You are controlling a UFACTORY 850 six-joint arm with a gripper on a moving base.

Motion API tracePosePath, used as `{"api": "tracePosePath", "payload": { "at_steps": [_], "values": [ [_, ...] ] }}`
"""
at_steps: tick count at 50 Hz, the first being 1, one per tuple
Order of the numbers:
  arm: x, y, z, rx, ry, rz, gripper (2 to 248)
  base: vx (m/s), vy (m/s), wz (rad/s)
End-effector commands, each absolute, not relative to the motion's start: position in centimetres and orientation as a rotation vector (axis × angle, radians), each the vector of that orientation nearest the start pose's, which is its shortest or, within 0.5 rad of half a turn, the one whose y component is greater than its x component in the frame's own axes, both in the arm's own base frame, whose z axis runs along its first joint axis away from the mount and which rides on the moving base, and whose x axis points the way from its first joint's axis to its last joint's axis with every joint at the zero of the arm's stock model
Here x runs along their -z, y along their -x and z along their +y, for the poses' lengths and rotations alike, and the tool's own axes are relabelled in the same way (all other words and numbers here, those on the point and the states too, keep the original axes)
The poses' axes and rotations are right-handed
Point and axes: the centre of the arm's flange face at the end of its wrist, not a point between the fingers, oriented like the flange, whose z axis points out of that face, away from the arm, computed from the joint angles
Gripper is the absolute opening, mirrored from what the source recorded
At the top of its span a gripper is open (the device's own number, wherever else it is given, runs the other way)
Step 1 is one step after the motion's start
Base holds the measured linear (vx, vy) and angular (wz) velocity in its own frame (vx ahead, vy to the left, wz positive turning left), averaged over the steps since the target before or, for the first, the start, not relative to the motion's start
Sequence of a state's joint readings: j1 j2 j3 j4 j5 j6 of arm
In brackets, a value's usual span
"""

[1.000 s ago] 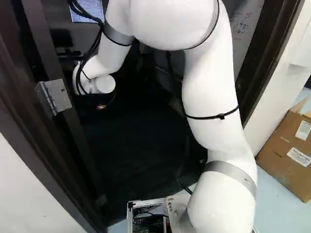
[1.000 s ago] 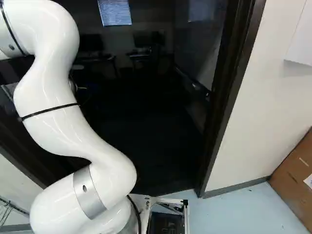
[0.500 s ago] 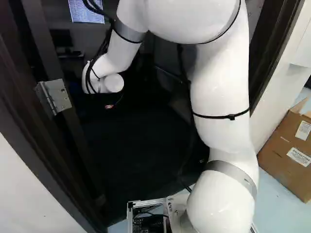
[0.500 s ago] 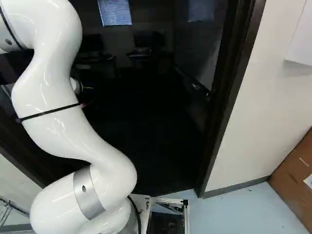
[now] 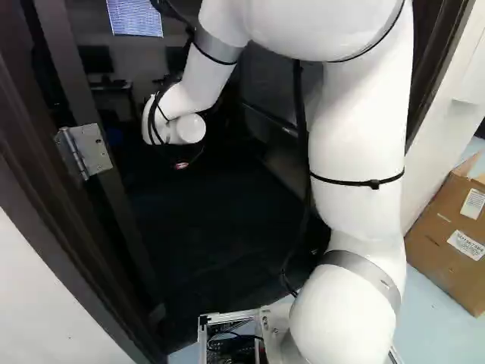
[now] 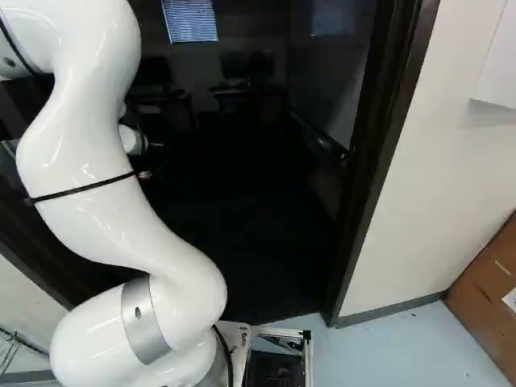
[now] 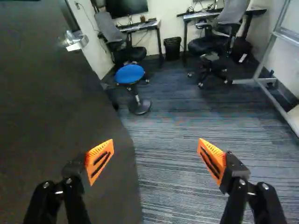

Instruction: Open the door and move inside

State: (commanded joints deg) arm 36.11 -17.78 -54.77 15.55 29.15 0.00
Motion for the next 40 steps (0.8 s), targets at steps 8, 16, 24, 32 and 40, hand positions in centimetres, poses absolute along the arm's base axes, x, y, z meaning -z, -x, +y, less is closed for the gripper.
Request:
{"api": "tracePosePath", "payload": {
  "at_steps": [8, 16, 24, 32, 40],
  "values": [
    [-44.9, -47.3, 31.7, 1.453, 2.366, -0.344, 247, 0.000, 0.000, 0.000],
    [-44.9, -47.3, 30.3, 1.459, 2.379, -0.322, 247, 0.000, 0.000, 0.000],
    [-44.9, -47.4, 29.0, 1.466, 2.392, -0.300, 247, 0.000, 0.000, 0.000],
    [-45.0, -47.4, 27.7, 1.472, 2.404, -0.276, 247, 0.000, 0.000, 0.000],
    [-45.0, -47.5, 26.4, 1.479, 2.416, -0.253, 247, 0.000, 0.000, 0.000]
  ]
}}
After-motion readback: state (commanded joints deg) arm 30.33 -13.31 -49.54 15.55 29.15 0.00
